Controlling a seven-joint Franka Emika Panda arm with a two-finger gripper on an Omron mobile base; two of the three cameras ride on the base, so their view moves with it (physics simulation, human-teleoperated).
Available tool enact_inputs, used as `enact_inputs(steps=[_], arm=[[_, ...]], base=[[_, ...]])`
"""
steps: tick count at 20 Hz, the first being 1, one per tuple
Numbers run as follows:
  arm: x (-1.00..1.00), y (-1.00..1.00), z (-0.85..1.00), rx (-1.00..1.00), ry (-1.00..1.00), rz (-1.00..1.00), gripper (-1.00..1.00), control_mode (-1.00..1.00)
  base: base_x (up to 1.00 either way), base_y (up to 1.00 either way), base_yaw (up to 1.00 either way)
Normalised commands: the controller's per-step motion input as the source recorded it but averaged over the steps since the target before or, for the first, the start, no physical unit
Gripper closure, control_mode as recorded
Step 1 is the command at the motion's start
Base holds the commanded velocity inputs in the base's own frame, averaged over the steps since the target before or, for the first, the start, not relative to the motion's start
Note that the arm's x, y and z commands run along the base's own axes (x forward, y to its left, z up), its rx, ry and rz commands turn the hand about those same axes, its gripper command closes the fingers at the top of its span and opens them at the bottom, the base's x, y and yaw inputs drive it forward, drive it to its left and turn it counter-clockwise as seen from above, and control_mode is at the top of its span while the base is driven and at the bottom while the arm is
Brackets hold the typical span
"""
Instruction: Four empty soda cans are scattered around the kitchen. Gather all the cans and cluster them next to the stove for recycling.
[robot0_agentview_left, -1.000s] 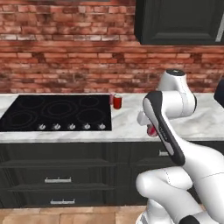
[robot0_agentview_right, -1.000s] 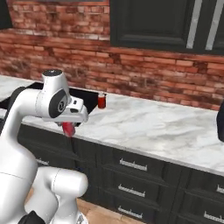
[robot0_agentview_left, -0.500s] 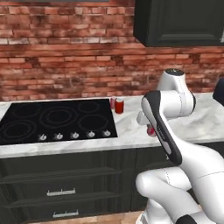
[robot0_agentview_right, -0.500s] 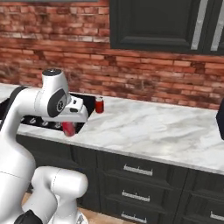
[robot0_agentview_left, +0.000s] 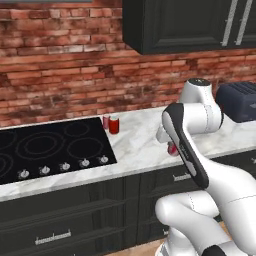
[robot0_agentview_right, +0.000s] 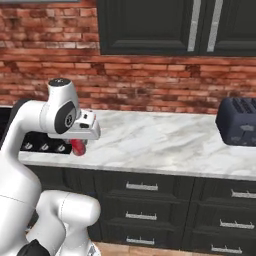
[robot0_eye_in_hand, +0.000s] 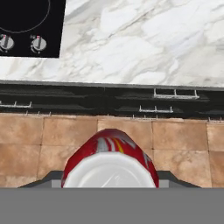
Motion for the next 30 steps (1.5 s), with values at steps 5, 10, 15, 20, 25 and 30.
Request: enact_inputs(steps=[5,10,15,20,25,30], arm=[[0.00,0.00,0.00,0.00,0.00,0.00,1.00,1.00],[0.00,0.00,0.00,0.00,0.00,0.00,1.00,1.00],[0.00,0.00,0.00,0.00,0.00,0.00,1.00,1.00],[0.00,0.00,0.00,0.00,0.00,0.00,1.00,1.00],[0.00,0.00,0.00,0.00,0.00,0.00,1.00,1.00],[0.00,0.00,0.00,0.00,0.00,0.00,1.00,1.00]], base=[[0.18,0.30,-0.11],[0.37,0.54,0.00],[0.52,0.39,0.01],[0.47,0.00,0.08],[0.40,0.00,0.11],[0.31,0.00,0.12]])
